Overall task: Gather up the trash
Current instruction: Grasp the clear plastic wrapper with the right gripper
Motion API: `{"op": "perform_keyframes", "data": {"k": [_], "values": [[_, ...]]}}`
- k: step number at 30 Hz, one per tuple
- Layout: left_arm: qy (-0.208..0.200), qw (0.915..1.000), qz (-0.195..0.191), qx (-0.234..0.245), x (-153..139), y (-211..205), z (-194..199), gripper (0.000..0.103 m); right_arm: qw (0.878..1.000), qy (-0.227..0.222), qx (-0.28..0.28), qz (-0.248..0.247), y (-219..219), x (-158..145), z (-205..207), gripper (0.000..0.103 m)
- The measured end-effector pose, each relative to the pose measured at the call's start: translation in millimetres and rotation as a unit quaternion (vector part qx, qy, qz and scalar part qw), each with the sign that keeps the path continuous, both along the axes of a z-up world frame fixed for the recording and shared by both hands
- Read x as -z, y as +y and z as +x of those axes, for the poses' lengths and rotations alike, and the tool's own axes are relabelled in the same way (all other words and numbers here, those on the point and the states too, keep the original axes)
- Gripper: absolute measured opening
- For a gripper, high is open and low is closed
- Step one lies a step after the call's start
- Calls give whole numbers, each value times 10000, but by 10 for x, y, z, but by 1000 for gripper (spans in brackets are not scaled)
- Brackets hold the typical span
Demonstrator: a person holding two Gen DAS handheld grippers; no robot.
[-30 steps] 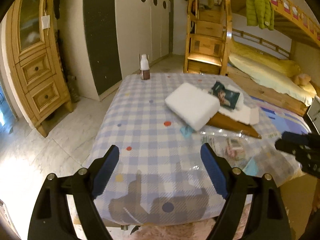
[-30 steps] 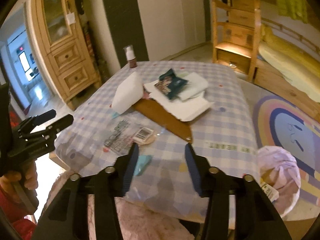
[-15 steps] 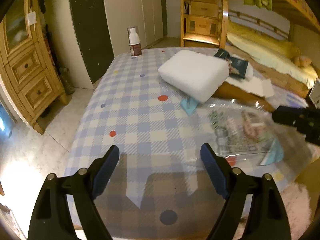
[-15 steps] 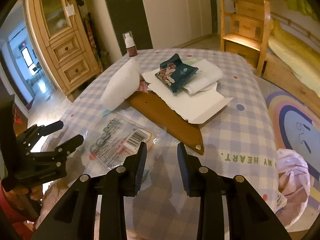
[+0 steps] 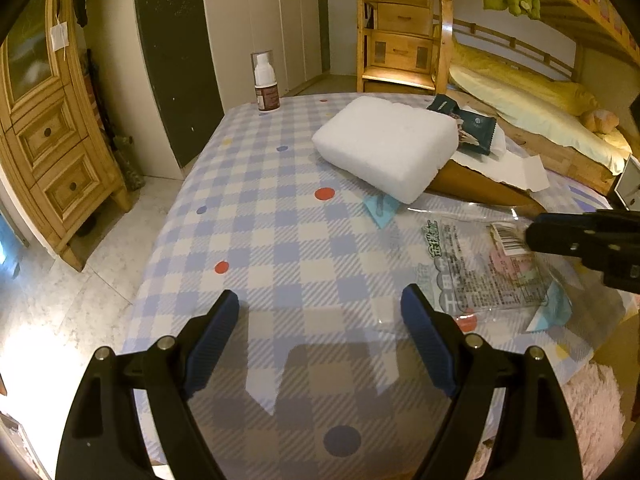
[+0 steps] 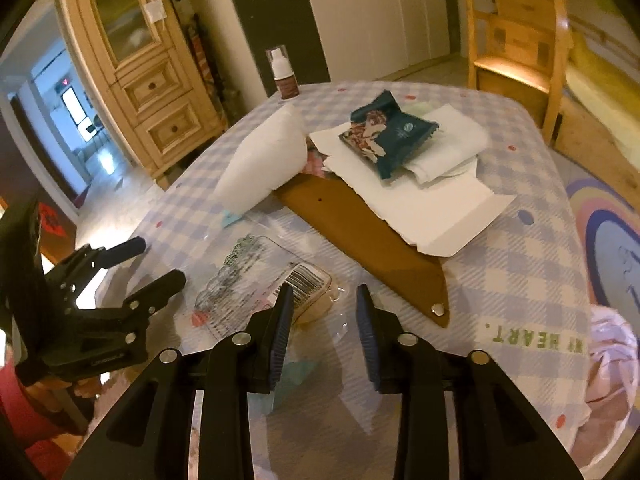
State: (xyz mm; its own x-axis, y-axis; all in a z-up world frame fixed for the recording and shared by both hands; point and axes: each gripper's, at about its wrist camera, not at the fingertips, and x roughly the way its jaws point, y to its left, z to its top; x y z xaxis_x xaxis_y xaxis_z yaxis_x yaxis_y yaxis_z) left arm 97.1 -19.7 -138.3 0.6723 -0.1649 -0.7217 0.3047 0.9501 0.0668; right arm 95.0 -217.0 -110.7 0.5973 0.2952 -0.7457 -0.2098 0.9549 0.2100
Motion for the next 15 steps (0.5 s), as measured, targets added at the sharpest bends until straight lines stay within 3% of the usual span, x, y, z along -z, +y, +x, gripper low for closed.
{"op": "perform_keyframes", "data": {"k": [3,5,15], "values": [[13,10000,76,-32,-8,2,10,81,9997,-154,97,143,-62,-125,-133,1],[56,9999,128,-50,-42,-2,7,81,9993,-264,119,240,-78,-218,-217,0],[-308,9989,-347,-16,-477,17,-202,82,9927,-1064,528,-203,-147,-848,-747,0]]}}
